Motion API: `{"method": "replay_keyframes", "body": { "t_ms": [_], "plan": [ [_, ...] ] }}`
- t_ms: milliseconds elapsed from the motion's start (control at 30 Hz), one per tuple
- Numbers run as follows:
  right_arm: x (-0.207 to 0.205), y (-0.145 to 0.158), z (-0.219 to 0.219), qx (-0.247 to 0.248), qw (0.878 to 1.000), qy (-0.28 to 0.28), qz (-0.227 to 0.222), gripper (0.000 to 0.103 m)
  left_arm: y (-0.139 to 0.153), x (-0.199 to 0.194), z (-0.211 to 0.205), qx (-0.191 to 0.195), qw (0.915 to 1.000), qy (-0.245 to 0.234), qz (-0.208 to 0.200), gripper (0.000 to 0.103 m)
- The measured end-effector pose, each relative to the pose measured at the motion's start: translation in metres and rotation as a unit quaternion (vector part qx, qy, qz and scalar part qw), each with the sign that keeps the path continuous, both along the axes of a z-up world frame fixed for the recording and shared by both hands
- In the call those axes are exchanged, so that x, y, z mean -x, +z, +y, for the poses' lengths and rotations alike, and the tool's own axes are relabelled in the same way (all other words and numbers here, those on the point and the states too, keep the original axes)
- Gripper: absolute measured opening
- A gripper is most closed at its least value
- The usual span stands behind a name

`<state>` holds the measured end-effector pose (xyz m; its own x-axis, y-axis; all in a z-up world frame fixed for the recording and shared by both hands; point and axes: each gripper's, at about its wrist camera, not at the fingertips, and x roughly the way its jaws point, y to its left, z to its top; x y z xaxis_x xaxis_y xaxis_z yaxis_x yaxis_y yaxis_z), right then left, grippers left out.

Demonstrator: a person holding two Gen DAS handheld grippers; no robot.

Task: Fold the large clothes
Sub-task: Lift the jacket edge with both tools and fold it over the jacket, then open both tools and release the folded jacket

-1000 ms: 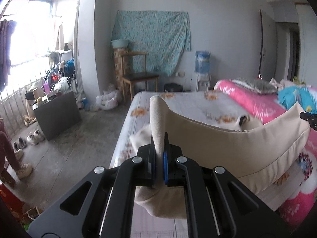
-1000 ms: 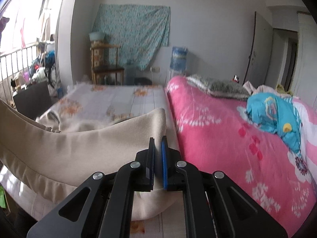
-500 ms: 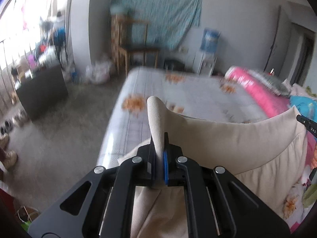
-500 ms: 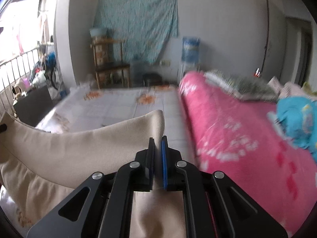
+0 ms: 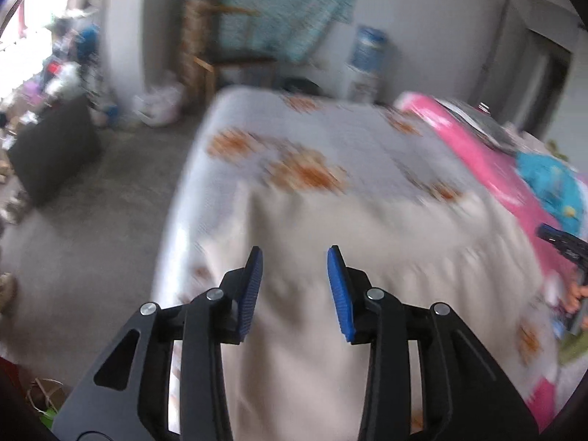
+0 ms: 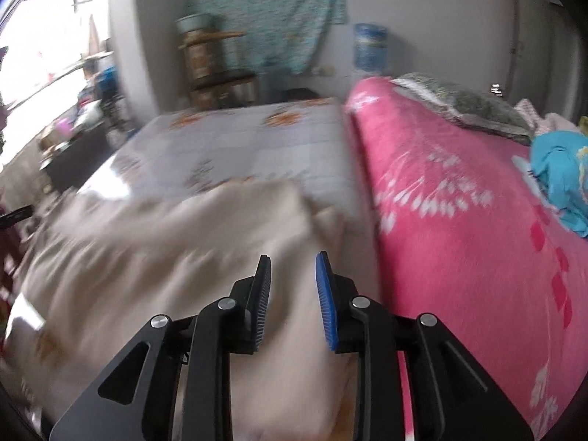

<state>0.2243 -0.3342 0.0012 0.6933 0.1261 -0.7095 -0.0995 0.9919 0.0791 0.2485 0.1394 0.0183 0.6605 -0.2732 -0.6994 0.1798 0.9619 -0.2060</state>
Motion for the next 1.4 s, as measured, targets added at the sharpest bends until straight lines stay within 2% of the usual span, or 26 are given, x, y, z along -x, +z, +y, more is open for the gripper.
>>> {"method": "replay_keyframes", "body": {
  "t_ms": [100,167,267,433,533,600,633,733,833,933,1067,1233,1400],
  "plan": [
    [0.024,-0.023,-0.002,-0.002,0.999,-0.006,0.039,0.025,-0.029,0.011,-0.007,0.015,0.9981,-0.011,0.059,0.035],
    [0.028,-0.047,-0.011,0.007,0.997,-0.026,0.074,0.025,-0.054,0.013,-0.005,-0.011,0.9965,0.010,0.082,0.034],
    [0.033,-0.046,-0.022,-0.031,0.996,-0.041,0.068,0.024,-0.053,0.017,0.005,-0.007,0.9973,0.023,0.070,0.034],
    [0.047,-0.026,-0.015,0.006,0.995,-0.080,0.060,0.022,-0.035,0.030,0.013,-0.009,0.9981,0.038,0.048,0.036],
    [0.067,-0.015,-0.006,-0.020,0.996,-0.071,0.049,0.028,-0.022,0.054,0.005,0.003,0.9991,0.029,0.032,0.051],
    [0.084,-0.008,0.009,-0.033,0.997,-0.059,0.037,0.042,-0.015,0.077,-0.007,0.007,0.9995,0.017,0.024,0.062],
    [0.092,-0.007,0.019,-0.035,0.998,-0.051,0.032,0.054,-0.011,0.087,-0.015,0.004,0.9997,0.015,0.018,0.070],
    [0.109,-0.006,0.048,-0.032,0.999,-0.031,0.025,0.067,-0.001,0.115,-0.042,-0.001,0.9999,0.016,-0.002,0.085],
    [0.125,-0.007,0.080,-0.036,0.999,-0.014,0.025,0.080,0.006,0.140,-0.066,-0.022,0.9992,0.026,-0.019,0.092],
    [0.138,-0.005,0.107,-0.018,1.000,-0.014,0.011,0.088,0.012,0.160,-0.086,-0.031,0.9980,0.040,-0.038,0.094],
    [0.152,0.007,0.134,0.028,0.999,-0.029,-0.030,0.097,0.016,0.174,-0.101,-0.066,0.9929,0.091,-0.038,0.095],
    [0.158,0.022,0.147,0.053,0.996,-0.041,-0.057,0.097,0.018,0.180,-0.114,-0.107,0.9881,0.103,-0.039,0.095],
    [0.153,0.020,0.149,0.045,0.996,-0.063,-0.043,0.097,0.011,0.176,-0.122,-0.125,0.9880,0.091,-0.009,0.095]
  ]
}}
